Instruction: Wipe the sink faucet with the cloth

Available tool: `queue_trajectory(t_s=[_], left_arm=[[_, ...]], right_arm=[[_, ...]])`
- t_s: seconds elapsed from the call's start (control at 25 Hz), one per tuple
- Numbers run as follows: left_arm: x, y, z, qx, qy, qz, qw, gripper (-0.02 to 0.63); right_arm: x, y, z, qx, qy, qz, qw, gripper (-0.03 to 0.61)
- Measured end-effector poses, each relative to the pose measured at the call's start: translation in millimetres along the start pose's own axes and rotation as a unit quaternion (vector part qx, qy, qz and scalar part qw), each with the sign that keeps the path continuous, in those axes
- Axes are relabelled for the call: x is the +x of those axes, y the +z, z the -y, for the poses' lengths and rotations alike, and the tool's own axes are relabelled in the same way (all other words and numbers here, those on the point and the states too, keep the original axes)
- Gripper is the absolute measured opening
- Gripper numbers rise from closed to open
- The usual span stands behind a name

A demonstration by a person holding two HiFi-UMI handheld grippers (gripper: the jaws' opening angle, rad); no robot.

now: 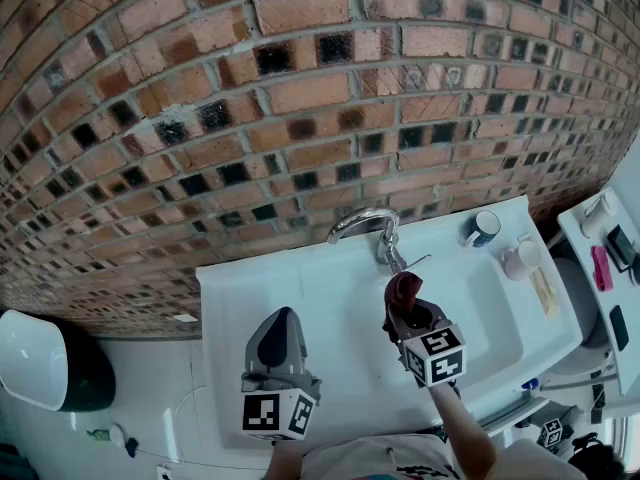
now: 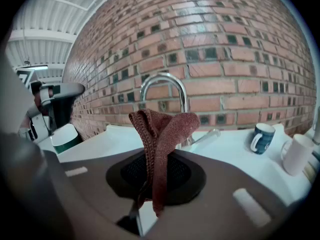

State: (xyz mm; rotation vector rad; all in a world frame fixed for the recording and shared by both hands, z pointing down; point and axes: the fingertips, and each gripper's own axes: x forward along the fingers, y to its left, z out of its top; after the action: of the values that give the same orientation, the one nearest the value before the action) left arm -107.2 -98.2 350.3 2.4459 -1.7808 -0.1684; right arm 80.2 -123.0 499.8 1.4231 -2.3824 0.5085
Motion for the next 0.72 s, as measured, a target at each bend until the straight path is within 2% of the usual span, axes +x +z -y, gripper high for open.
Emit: queue_trajectory(t_s=[0.24,0.36,0.44,0.72], left_arm=[[17,-12,-2,-0.003,-0.003,-0.012,0.9999,0.005],[20,-17,-8,-0.004,0.002,-0.019,0.9998,0.005],[21,-21,-13,-0.009,0.007,-0.026,0.9996,0.005],[24,-25,-23,-0.012,0.017,-0.03,0.9993,0.005]], right_arm=[[52,-47,39,0.008,-0.02,-0.077,0.997,0.051],[70,-49,58,0.018,-0.029,-0.089,0.995,0.051],[76,-46,64,0.007,-0.031,-0.098,0.995,0.051],[65,-39,72,-0.007,-0.032,-0.098,0.995,0.052]])
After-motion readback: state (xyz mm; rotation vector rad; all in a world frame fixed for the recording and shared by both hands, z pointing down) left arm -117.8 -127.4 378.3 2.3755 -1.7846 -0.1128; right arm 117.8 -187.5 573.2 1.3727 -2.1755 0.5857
